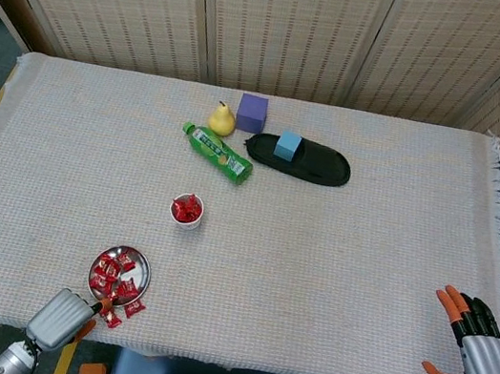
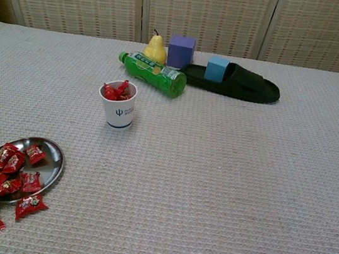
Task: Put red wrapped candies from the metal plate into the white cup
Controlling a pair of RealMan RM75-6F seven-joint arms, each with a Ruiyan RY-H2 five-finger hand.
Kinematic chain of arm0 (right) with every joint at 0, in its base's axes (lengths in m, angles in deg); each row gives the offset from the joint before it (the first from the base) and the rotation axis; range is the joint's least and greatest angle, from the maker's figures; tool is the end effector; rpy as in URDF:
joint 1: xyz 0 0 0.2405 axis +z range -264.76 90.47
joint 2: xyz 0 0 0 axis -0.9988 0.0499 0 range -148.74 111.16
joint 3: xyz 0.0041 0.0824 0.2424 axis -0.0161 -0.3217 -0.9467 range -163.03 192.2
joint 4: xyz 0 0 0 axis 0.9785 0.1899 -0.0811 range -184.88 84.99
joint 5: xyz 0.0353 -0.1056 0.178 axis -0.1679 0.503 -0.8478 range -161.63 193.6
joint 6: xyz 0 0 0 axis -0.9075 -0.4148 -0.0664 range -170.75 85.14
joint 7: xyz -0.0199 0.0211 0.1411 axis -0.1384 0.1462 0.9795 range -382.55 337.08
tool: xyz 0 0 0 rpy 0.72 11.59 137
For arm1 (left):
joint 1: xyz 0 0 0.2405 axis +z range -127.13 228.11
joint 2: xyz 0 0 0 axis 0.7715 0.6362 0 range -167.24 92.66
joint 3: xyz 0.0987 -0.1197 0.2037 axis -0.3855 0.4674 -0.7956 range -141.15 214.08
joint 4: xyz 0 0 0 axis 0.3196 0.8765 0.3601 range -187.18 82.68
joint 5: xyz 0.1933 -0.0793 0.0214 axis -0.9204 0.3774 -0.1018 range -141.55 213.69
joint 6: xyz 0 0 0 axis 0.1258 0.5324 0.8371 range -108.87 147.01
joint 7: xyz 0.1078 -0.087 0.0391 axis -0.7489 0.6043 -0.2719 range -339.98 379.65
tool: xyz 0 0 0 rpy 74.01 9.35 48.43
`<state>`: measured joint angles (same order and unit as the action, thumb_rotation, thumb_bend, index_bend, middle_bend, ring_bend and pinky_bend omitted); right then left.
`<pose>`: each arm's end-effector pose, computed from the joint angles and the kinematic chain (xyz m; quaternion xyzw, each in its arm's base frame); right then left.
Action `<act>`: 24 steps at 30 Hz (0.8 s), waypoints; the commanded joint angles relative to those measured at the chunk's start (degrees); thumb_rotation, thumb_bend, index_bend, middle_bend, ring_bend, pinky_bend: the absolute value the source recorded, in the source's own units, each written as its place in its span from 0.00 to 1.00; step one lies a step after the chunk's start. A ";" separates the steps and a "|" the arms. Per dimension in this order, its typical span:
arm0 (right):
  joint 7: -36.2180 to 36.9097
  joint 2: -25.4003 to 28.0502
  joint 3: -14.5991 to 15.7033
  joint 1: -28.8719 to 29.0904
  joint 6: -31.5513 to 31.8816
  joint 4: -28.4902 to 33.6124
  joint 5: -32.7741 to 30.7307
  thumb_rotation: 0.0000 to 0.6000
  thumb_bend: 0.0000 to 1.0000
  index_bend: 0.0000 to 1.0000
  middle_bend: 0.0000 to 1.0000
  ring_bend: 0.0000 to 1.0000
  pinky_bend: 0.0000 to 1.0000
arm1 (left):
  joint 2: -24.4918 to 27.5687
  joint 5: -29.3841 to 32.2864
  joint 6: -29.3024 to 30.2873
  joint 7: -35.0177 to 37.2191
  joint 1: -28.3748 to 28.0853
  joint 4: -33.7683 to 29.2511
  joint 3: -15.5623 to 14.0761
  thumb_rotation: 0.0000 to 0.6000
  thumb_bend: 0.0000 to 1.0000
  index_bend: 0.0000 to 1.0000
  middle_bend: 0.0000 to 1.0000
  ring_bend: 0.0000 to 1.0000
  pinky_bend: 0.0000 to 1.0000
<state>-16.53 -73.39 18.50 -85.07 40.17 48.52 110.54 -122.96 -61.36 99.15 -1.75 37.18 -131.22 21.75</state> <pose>-0.3022 -0.1380 0.1733 0.6407 -0.4351 0.3615 0.5192 -0.2762 0.1440 0.0006 -0.8052 -0.2686 -0.3072 0.4302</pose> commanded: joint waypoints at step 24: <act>-0.09 -0.02 0.00 0.09 -0.23 -0.01 -0.28 1.00 0.01 0.00 0.00 0.00 0.01 | -1.57 -5.07 -0.94 2.38 1.75 2.26 0.71 1.00 0.42 0.35 0.94 0.89 1.00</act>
<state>-16.62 -73.41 18.50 -84.98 39.93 48.51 110.26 -124.43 -66.35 98.43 0.71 38.99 -128.96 22.47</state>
